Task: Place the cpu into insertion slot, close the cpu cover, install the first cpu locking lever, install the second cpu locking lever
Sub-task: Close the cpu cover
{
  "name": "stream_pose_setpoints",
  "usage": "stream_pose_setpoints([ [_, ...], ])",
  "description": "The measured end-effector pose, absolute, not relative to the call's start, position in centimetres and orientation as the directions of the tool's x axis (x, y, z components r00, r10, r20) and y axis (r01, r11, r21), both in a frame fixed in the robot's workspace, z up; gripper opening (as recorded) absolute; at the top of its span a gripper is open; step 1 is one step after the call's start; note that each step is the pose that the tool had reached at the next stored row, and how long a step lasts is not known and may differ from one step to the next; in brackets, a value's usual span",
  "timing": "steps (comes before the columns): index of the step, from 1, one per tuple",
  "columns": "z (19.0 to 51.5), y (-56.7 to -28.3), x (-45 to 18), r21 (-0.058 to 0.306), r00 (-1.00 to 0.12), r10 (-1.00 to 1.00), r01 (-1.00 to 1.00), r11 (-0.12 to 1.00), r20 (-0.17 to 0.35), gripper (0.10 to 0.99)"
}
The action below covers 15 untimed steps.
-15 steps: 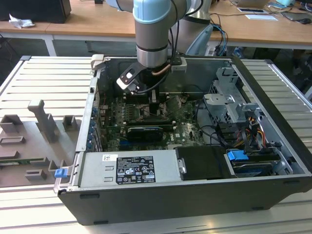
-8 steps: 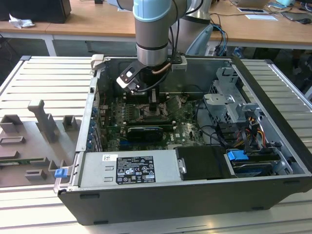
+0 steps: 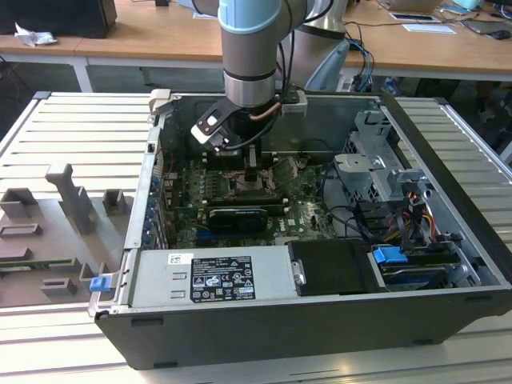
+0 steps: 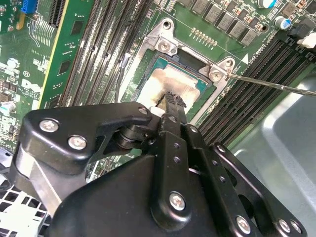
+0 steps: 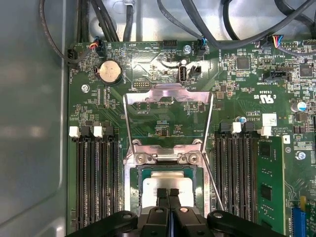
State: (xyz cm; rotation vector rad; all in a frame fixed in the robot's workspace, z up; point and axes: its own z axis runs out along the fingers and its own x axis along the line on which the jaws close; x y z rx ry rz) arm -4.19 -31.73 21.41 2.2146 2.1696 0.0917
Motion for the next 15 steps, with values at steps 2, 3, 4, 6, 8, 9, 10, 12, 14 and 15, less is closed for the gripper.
stream_pose_setpoints([
  [2, 21.5, -31.73, -4.19, 0.07, 0.02, 1.0, 0.997, -0.021, 0.014, 0.106],
  [3, 21.56, -31.73, -4.19, 0.07, 0.02, 1.0, 0.997, -0.021, 0.014, 0.106],
  [4, 21.6, -31.73, -4.19, 0.07, 0.02, 1.0, 0.997, -0.021, 0.014, 0.106],
  [6, 21.68, -31.73, -4.19, 0.07, 0.02, 1.0, 0.997, -0.021, 0.014, 0.106],
  [8, 21.79, -31.73, -4.19, 0.07, 0.02, 1.0, 0.997, -0.021, 0.014, 0.106],
  [9, 21.83, -31.73, -4.19, 0.07, 0.02, 1.0, 0.997, -0.021, 0.014, 0.106],
  [10, 21.86, -31.73, -4.19, 0.07, 0.02, 1.0, 0.997, -0.021, 0.014, 0.106],
  [12, 21.88, -31.73, -4.19, 0.07, 0.02, 1.0, 0.997, -0.021, 0.015, 0.106],
  [14, 21.93, -31.73, -4.19, 0.07, 0.02, 1.0, 0.997, -0.021, 0.014, 0.106],
  [15, 21.96, -31.73, -4.19, 0.07, 0.02, 1.0, 0.997, -0.021, 0.014, 0.106],
])
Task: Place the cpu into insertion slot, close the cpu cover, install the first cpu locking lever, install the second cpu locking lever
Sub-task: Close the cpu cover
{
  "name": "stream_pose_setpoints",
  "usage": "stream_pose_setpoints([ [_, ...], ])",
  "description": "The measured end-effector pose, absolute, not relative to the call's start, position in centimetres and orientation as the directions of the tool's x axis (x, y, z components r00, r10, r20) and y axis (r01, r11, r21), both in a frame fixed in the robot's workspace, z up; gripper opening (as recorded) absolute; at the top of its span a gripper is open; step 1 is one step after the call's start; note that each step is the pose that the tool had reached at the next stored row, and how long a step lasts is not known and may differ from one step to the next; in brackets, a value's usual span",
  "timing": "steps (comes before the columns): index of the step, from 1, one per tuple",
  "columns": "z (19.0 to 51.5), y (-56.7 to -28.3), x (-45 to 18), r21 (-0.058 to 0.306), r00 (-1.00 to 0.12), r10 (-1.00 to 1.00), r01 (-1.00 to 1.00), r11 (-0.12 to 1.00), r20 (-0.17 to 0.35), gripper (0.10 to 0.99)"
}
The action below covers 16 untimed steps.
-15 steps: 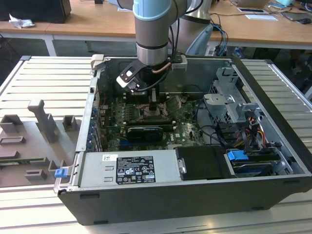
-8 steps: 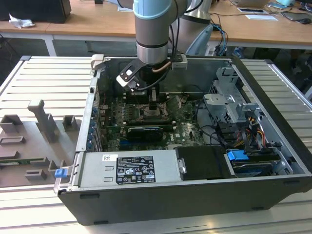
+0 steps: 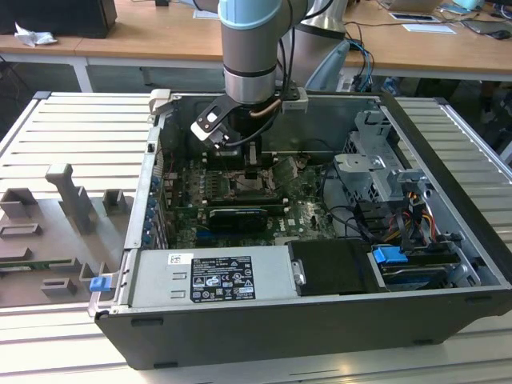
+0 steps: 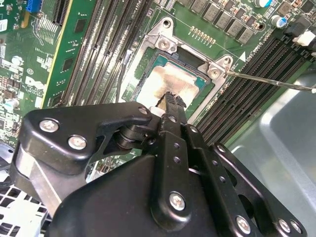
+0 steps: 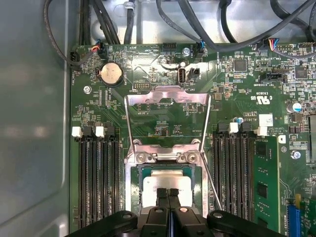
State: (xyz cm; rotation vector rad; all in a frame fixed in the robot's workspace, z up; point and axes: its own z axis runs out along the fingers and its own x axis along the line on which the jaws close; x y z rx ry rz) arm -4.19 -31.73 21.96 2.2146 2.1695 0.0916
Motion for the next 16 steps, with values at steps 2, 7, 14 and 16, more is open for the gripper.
stream_pose_setpoints([
  [2, 22.0, -31.73, -4.19, 0.07, 0.02, 1.0, 0.997, -0.021, 0.014, 0.106],
  [7, 22.19, -31.73, -4.19, 0.07, 0.02, 1.0, 0.997, -0.021, 0.014, 0.106],
  [14, 22.34, -31.73, -4.19, 0.07, 0.02, 1.0, 0.997, -0.021, 0.014, 0.106],
  [16, 22.37, -31.73, -4.19, 0.07, 0.02, 1.0, 0.997, -0.021, 0.014, 0.106],
])
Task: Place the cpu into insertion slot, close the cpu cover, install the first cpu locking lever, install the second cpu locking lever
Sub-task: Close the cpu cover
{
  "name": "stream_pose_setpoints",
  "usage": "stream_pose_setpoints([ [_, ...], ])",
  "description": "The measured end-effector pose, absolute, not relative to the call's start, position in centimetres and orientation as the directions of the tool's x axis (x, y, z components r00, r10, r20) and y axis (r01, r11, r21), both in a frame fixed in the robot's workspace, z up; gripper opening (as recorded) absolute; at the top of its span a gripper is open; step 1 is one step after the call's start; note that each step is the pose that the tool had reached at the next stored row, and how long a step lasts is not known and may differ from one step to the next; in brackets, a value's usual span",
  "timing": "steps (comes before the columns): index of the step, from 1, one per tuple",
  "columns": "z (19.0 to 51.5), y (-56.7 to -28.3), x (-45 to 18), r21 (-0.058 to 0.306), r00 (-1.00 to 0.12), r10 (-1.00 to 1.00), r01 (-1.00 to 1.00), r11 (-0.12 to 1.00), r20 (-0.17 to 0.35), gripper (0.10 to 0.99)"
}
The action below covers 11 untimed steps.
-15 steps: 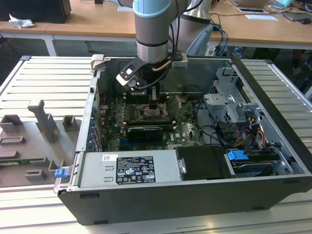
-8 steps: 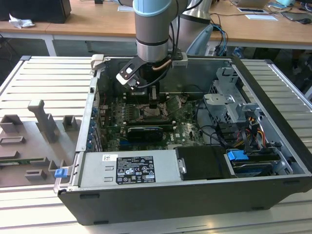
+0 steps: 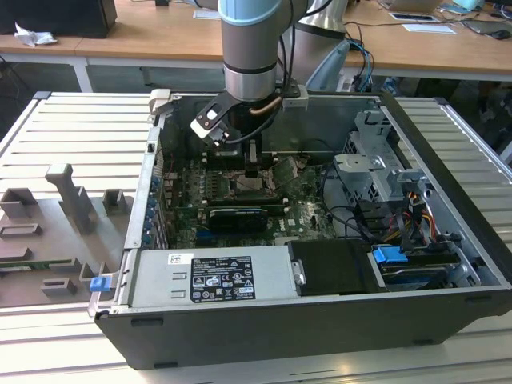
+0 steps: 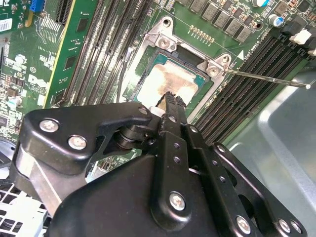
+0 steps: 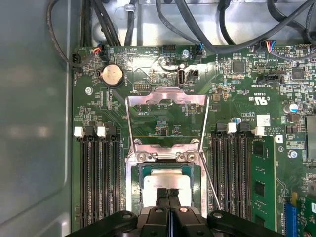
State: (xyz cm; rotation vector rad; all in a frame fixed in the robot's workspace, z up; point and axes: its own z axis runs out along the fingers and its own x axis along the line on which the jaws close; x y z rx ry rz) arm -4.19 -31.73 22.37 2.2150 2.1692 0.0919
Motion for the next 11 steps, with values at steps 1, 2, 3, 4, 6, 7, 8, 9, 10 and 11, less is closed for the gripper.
stream_pose_setpoints([
  [1, 22.39, -31.73, -4.19, 0.07, 0.02, 1.0, 0.997, -0.021, 0.014, 0.106],
  [2, 22.41, -31.73, -4.19, 0.07, 0.021, 1.0, 0.997, -0.022, 0.014, 0.106],
  [3, 22.43, -31.73, -4.19, 0.07, 0.021, 1.0, 0.997, -0.022, 0.014, 0.106],
  [4, 22.45, -31.73, -4.19, 0.07, 0.021, 1.0, 0.997, -0.022, 0.014, 0.106],
  [6, 22.49, -31.73, -4.19, 0.07, 0.021, 1.0, 0.997, -0.022, 0.014, 0.106],
  [7, 22.5, -31.73, -4.19, 0.07, 0.021, 1.0, 0.997, -0.022, 0.014, 0.106],
  [8, 22.52, -31.73, -4.19, 0.07, 0.021, 1.0, 0.997, -0.022, 0.014, 0.106],
  [9, 22.55, -31.73, -4.19, 0.07, 0.021, 1.0, 0.997, -0.022, 0.014, 0.106],
  [10, 22.59, -31.73, -4.19, 0.07, 0.021, 1.0, 0.997, -0.022, 0.014, 0.106],
  [11, 22.63, -31.73, -4.19, 0.07, 0.021, 1.0, 0.997, -0.022, 0.014, 0.106],
])
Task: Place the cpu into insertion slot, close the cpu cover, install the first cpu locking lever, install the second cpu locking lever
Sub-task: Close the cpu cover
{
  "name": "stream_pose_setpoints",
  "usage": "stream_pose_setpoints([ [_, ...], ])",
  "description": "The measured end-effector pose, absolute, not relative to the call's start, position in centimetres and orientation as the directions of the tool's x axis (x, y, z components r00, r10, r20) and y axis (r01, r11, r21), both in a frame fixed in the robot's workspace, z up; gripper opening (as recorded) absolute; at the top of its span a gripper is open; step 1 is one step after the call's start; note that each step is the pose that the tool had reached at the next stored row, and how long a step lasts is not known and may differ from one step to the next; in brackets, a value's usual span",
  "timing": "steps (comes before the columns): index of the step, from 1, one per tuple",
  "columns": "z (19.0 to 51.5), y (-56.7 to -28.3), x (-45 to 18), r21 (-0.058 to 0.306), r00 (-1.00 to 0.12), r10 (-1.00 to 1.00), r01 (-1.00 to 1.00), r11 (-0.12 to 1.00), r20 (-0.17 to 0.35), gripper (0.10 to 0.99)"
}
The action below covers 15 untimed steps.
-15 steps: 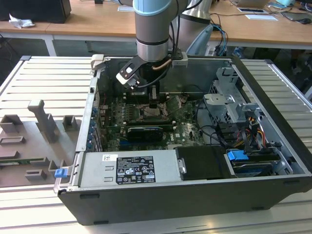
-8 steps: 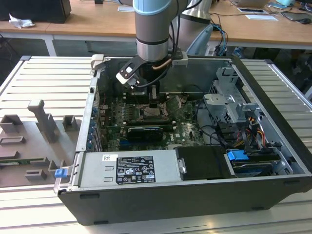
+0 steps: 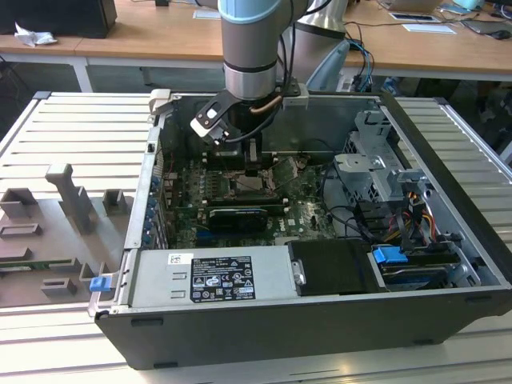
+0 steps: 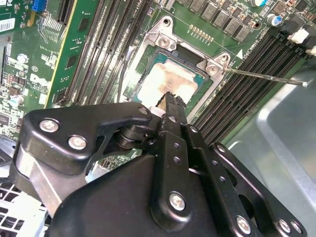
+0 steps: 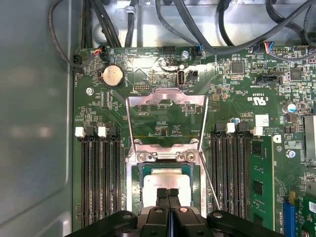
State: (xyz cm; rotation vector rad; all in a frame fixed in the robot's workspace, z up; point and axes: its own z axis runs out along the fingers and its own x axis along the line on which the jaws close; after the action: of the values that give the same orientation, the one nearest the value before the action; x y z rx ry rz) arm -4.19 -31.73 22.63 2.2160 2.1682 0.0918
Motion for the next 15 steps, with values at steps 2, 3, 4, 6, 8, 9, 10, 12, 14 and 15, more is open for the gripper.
stream_pose_setpoints([
  [2, 22.67, -31.73, -4.19, 0.07, 0.021, 1.0, 0.997, -0.022, 0.014, 0.106],
  [3, 22.7, -31.73, -4.19, 0.07, 0.022, 1.0, 0.997, -0.022, 0.014, 0.106],
  [4, 22.72, -31.73, -4.19, 0.07, 0.022, 1.0, 0.997, -0.023, 0.014, 0.106],
  [6, 22.77, -31.73, -4.19, 0.07, 0.022, 1.0, 0.997, -0.023, 0.014, 0.106],
  [8, 22.83, -31.73, -4.19, 0.07, 0.022, 1.0, 0.997, -0.023, 0.014, 0.106],
  [9, 22.86, -31.73, -4.19, 0.07, 0.022, 1.0, 0.997, -0.023, 0.014, 0.106],
  [10, 22.87, -31.73, -4.19, 0.07, 0.022, 1.0, 0.997, -0.023, 0.014, 0.106],
  [12, 22.91, -31.73, -4.19, 0.07, 0.022, 1.0, 0.997, -0.023, 0.014, 0.106],
  [14, 22.93, -31.73, -4.19, 0.07, 0.022, 1.0, 0.997, -0.023, 0.014, 0.106],
  [15, 22.94, -31.73, -4.19, 0.07, 0.022, 1.0, 0.997, -0.023, 0.014, 0.106],
])
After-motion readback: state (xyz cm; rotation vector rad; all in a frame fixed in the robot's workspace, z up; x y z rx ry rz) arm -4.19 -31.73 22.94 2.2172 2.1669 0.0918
